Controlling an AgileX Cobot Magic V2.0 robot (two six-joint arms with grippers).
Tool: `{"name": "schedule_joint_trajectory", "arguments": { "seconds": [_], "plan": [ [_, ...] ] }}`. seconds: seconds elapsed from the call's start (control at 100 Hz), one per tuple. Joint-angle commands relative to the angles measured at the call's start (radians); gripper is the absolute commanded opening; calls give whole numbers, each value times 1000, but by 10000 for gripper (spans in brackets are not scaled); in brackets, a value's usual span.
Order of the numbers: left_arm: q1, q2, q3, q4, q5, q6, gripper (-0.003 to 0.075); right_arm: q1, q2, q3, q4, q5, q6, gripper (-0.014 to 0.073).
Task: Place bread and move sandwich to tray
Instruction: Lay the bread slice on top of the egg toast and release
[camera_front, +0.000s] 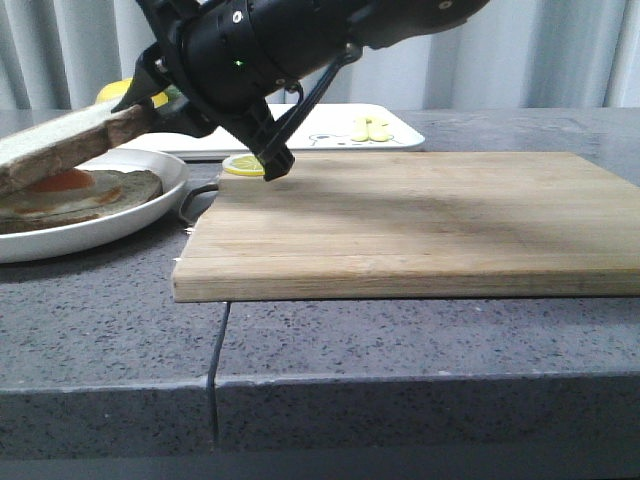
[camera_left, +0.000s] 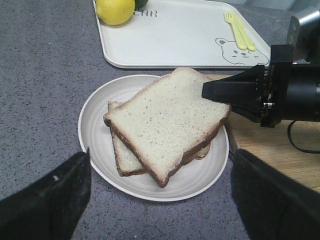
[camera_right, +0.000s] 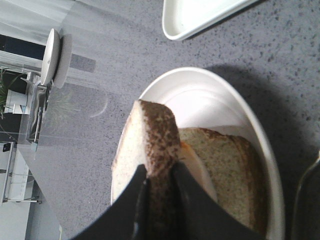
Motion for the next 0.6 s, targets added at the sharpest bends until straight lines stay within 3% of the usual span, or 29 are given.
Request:
{"name": "schedule_joint_trajectory", "arguments": {
  "seconds": [0.0, 0.31, 0.59],
  "plan": [
    [-1, 12, -33, -29, -58, -7, 537, 0, -48, -36, 72, 39, 0, -109],
    [-1, 12, -33, -29, -58, -7, 537, 0, -48, -35, 72, 29, -1, -71],
    [-1, 12, -33, -29, -58, -7, 537, -6, -48, -35, 72, 8, -1, 234]
  ]
}}
